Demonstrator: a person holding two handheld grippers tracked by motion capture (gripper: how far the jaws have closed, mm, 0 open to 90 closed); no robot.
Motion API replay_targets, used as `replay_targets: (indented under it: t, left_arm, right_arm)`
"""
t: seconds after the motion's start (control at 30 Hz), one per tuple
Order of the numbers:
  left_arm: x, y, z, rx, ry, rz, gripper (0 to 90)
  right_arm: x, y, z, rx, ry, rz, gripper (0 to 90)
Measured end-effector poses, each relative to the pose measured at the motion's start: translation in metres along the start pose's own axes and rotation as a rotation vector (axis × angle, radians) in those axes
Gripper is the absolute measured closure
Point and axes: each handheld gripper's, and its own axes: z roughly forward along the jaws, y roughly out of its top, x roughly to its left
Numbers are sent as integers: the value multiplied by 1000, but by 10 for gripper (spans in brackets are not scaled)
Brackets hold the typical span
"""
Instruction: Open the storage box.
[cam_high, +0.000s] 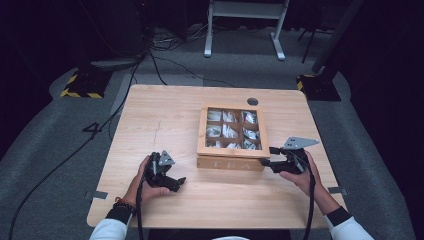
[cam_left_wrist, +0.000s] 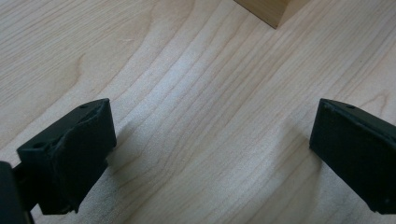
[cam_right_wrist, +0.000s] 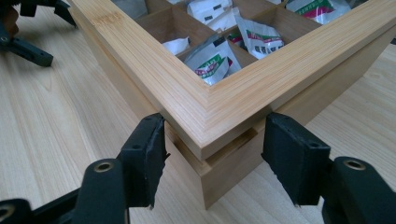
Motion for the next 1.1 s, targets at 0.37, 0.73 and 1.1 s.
replay_targets:
  t: [0.37,0.73,1.1]
  left_arm:
    - [4,16,-16,-107,14,30,191]
    - [-4,78,-19,-228,60,128,209]
    - [-8,107,-13,-296,60,165,212]
  right_arm:
    - [-1,8,-6,-50,-6,31,399]
    - [-5,18,-9,-77,-14,45,399]
    - [-6,23,-10,-83,-25,53,402]
